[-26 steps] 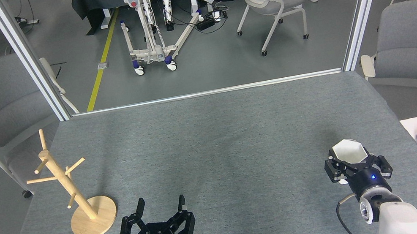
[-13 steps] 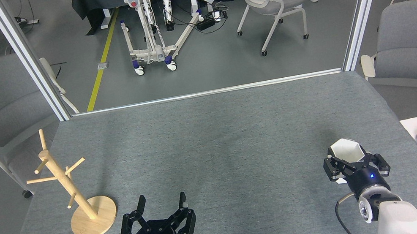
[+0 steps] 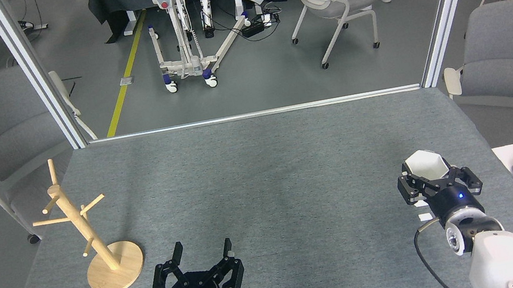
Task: Hang cup on storage rack
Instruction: 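Lift the cup and carry it toward the left gripper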
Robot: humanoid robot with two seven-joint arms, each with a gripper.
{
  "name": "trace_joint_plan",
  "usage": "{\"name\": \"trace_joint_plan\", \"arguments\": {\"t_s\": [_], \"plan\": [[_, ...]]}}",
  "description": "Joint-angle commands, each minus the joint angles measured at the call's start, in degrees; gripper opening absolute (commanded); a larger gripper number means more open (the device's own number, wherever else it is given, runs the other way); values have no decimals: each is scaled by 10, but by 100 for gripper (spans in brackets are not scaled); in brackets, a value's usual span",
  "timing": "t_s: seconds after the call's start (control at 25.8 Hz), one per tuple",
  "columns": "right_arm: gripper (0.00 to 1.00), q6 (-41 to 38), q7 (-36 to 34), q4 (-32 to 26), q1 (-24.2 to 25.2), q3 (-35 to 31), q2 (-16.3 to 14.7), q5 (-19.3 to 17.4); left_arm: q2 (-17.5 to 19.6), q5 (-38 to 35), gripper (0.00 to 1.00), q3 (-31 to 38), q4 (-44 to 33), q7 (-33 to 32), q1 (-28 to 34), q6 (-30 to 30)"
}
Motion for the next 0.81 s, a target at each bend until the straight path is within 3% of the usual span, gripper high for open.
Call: {"name": "trace_joint_plan", "arguments": {"t_s": [0.0,0.23,0.39,0.54,0.77], "plan": [[34,4,122,-120,29,-24,2,-1,3,-2,100,-2,7,0,0,-1],[30,4,176,-289,77,-40,25,-1,5,-9,100,-18,8,0,4,-35],[27,5,223,-342,89,-34,30,-1,6,-30,100,-47,10,-6,-1,-63],[25,51,269,-396,103,-12,53,1,5,-62,100,-94,37,-9,-38,-93],[24,228,275,-406,95,113,80,85,2,-63,99,-156,86,-29,-133,-109]]}}
